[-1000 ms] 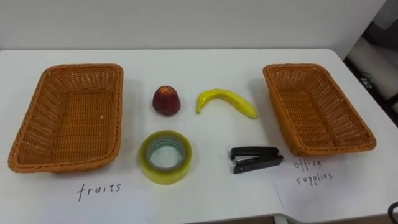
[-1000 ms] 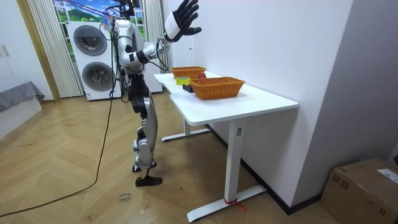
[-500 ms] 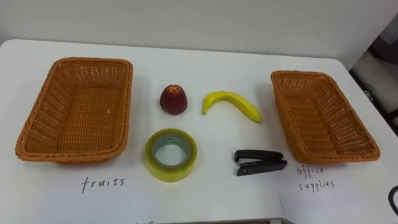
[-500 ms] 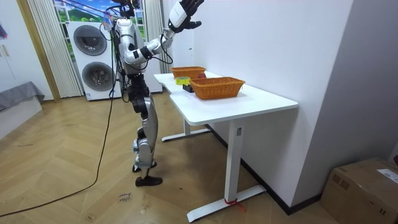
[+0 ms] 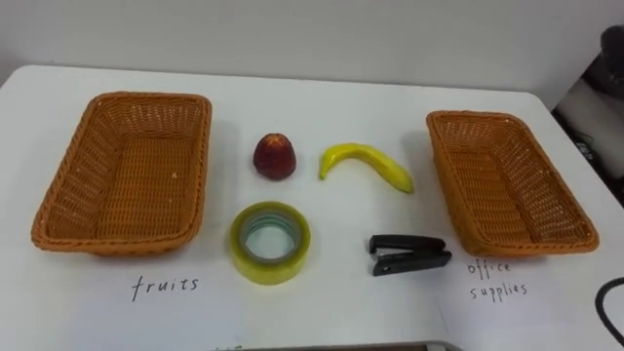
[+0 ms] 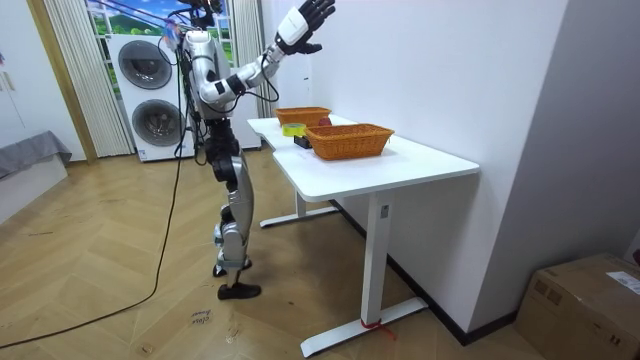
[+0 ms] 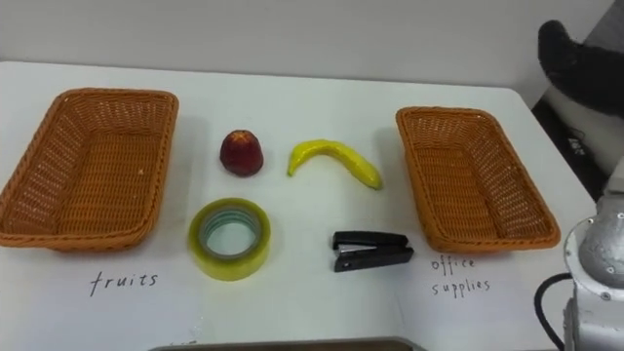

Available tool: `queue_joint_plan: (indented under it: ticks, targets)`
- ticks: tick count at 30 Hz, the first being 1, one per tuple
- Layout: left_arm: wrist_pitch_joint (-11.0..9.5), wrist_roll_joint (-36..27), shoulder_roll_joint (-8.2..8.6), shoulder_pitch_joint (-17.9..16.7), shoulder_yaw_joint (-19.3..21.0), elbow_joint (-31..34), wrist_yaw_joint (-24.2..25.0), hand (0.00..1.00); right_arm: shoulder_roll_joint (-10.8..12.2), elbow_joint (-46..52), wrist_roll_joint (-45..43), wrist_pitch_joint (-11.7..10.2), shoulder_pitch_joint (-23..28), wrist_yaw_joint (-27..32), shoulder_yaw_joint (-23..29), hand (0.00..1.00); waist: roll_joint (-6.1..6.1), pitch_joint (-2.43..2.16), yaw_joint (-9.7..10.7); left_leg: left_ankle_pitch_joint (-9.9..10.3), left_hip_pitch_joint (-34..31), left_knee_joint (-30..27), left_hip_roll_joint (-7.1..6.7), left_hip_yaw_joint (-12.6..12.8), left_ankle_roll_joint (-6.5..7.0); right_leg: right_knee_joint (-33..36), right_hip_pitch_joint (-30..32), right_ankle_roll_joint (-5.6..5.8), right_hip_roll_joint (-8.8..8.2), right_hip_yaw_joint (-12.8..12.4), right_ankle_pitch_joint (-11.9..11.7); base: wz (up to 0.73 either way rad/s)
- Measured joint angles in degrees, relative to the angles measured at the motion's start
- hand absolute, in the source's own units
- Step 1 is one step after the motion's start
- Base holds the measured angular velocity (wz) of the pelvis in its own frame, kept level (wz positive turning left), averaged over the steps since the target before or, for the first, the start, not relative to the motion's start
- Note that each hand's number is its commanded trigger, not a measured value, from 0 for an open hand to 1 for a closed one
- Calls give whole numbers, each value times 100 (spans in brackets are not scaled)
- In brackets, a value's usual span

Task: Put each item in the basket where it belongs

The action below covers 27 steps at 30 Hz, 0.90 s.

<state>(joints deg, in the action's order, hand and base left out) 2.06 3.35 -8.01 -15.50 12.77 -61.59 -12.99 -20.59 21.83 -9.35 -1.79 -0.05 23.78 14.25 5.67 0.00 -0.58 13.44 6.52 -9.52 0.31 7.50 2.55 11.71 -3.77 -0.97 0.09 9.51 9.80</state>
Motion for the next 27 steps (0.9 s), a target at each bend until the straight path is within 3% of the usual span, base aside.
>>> queue_joint_plan:
  ticks: [5, 8, 21, 27]
  targets:
    - [-21, 4, -126, 101, -130, 13, 6, 0, -211, 3, -140, 5, -5, -546, -427, 0, 54, -5, -43, -1, -4, -3, 4, 0, -2, -1, -1, -4, 1, 10, -3, 0]
    - [-38, 5, -188, 124, -180, 11, 13, 0, -213, 4, -280, 6, -5, -780, -430, 0, 84, -15, -120, -1, -2, -1, 5, 0, -2, -5, -1, -4, 2, 10, -3, 0]
    - [-133, 14, -200, 125, -188, 5, 18, 0, -219, 7, -698, 4, -8, -1362, -462, 0, 87, -12, -155, -1, 2, -2, 5, 1, -2, -6, -10, -6, 3, 7, -4, 0]
    - [-141, 135, -208, 85, -291, 6, 19, 0, -219, -140, -623, 8, -15, -1867, -605, 0, 80, 13, -156, -2, 4, 2, 5, 8, -2, -10, -11, -7, 4, -5, -5, 0]
